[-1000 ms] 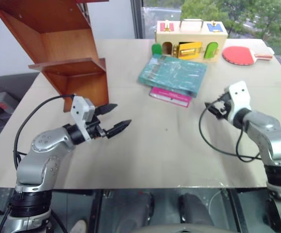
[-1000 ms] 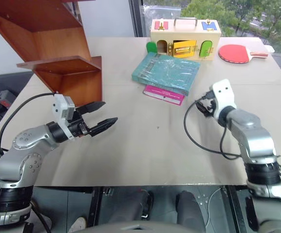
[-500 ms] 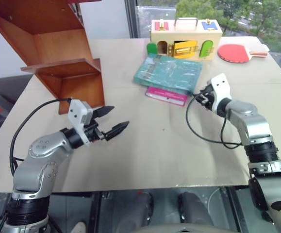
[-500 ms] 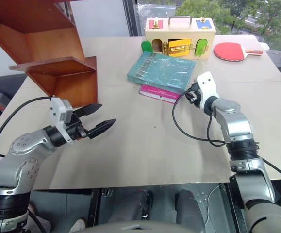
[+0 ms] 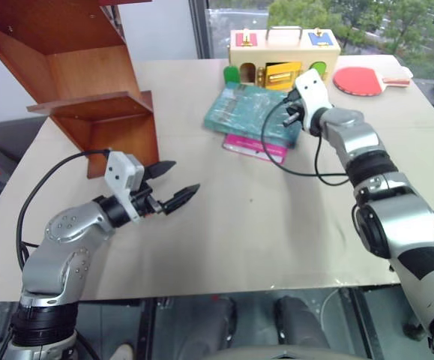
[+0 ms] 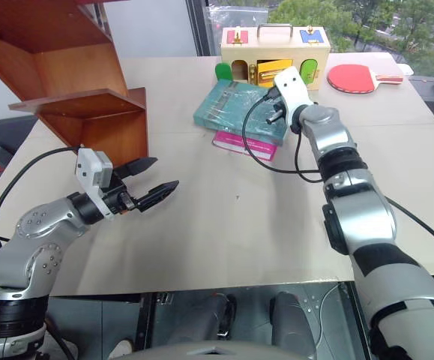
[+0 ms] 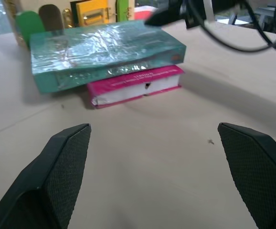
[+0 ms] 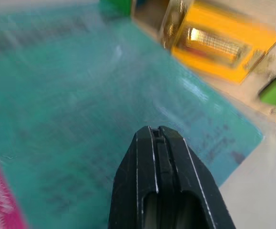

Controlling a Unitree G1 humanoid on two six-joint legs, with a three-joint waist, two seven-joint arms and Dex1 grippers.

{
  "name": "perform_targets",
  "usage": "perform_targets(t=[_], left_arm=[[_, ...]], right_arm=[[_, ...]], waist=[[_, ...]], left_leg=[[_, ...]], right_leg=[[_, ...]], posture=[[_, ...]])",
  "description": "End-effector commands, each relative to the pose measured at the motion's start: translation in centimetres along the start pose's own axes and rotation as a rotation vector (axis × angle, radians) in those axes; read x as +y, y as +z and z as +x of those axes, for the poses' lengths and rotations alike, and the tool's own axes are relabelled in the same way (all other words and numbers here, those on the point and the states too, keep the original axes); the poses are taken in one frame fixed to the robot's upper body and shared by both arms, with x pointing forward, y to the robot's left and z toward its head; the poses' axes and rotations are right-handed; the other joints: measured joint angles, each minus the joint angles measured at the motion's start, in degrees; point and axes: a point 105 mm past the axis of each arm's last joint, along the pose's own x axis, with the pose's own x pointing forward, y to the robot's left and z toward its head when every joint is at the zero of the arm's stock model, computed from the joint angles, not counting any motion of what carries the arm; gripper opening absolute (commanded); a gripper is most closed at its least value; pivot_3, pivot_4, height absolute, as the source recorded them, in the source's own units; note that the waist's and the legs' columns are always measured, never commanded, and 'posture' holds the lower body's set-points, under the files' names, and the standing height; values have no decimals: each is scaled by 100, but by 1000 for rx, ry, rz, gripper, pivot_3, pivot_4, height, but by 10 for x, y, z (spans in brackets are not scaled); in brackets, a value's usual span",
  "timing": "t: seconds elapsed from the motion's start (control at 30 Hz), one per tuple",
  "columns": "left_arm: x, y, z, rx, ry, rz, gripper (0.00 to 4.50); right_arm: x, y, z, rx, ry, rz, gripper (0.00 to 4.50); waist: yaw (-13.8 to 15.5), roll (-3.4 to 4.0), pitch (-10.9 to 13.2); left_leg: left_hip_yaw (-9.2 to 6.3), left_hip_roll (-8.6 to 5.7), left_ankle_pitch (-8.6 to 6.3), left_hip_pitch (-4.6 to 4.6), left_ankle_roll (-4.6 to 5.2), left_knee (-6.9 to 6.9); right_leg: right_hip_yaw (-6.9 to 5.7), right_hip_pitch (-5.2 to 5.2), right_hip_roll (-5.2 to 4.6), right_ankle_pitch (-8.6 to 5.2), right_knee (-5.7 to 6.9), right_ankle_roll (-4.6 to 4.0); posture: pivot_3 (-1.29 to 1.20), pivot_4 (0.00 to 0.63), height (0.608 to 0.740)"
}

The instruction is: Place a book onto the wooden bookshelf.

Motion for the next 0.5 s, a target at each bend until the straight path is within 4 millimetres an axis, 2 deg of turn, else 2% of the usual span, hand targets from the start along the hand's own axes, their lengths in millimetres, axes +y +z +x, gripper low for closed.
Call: perform_targets(t=[0.03,0.1,0.3,0.43,0.5], left_arm=[[-1,11,-4,-31,21,40,4500],[0,10,-6,-30,36,36,4500],[-3,7,-4,-31,36,28,4500],[-2,7,-2,-32,34,23,4500],[-1,7,-1,-33,32,22,4500]], right_arm=[[13,-3,2,34,98,-64,30],[31,-4,4,43,204,-69,30],[58,1,5,13,327,-46,30],[63,4,4,-1,345,-42,30],[59,14,2,-44,330,-4,30]], waist=[[-57,1,-1],[-93,-3,-4],[-156,0,-4],[-150,0,-4],[-149,0,-4]], left_leg=[[4,0,0,-1,1,-1],[4,3,0,1,1,-1],[3,9,1,16,-2,0],[-1,6,3,19,-5,8],[-1,6,3,19,-5,9]], right_leg=[[4,1,-1,0,-2,0],[4,1,1,0,-3,0],[5,2,1,0,29,0],[0,1,7,1,41,-2],[0,1,7,1,41,-2]], posture=[[0,150,740],[0,150,740],[0,150,740],[0,150,740],[0,150,740]])
